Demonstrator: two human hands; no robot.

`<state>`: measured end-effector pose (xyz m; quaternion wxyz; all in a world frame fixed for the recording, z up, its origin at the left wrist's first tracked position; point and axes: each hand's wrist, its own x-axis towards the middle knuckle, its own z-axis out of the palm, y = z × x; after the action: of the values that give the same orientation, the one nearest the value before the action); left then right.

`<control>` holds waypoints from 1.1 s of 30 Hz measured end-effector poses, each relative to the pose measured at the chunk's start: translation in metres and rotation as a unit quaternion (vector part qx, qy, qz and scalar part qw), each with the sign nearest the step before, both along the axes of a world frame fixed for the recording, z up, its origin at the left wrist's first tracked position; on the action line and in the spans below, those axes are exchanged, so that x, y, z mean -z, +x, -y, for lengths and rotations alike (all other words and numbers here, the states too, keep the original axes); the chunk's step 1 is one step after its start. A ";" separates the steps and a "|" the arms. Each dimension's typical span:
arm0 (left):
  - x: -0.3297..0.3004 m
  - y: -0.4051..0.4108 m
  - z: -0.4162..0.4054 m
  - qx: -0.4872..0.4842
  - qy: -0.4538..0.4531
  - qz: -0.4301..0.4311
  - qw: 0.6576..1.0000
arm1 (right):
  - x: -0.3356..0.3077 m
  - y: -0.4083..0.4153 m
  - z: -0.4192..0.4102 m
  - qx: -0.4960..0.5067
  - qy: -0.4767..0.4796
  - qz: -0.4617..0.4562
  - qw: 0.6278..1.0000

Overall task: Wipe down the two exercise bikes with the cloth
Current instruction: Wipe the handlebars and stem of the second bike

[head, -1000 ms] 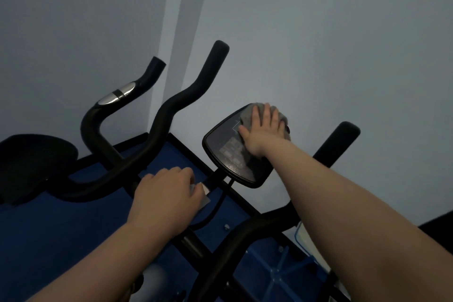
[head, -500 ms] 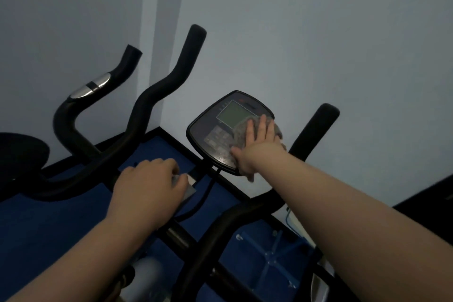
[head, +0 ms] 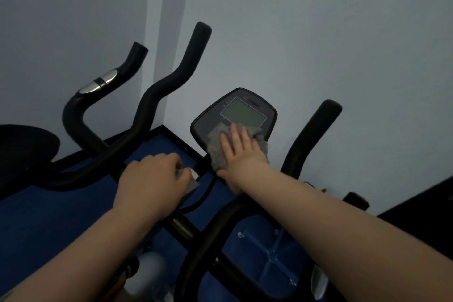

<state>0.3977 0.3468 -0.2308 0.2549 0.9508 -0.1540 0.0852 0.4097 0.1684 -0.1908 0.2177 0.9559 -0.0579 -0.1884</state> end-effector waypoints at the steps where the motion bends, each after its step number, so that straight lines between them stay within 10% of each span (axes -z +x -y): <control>1: -0.001 0.000 0.000 0.002 -0.004 -0.002 1.000 | -0.006 -0.005 0.010 0.025 -0.017 -0.010 0.999; 11: 0.000 -0.002 -0.001 -0.013 -0.024 -0.013 1.000 | -0.026 0.072 0.025 0.178 0.086 0.141 0.970; 21: -0.003 -0.002 0.001 -0.017 -0.006 -0.002 1.000 | -0.001 0.032 -0.003 -0.072 0.059 0.050 0.994; 26: -0.005 -0.002 -0.001 -0.014 -0.006 -0.016 1.000 | -0.017 -0.005 0.029 -0.037 0.021 -0.001 0.999; 33: -0.009 -0.011 -0.004 -0.018 -0.042 0.020 0.999 | -0.018 -0.010 0.005 -0.016 0.133 0.189 0.973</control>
<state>0.3863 0.3509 -0.2213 0.2904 0.9399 -0.1380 0.1150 0.4000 0.1637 -0.1723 0.0769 0.9954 -0.0570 -0.0067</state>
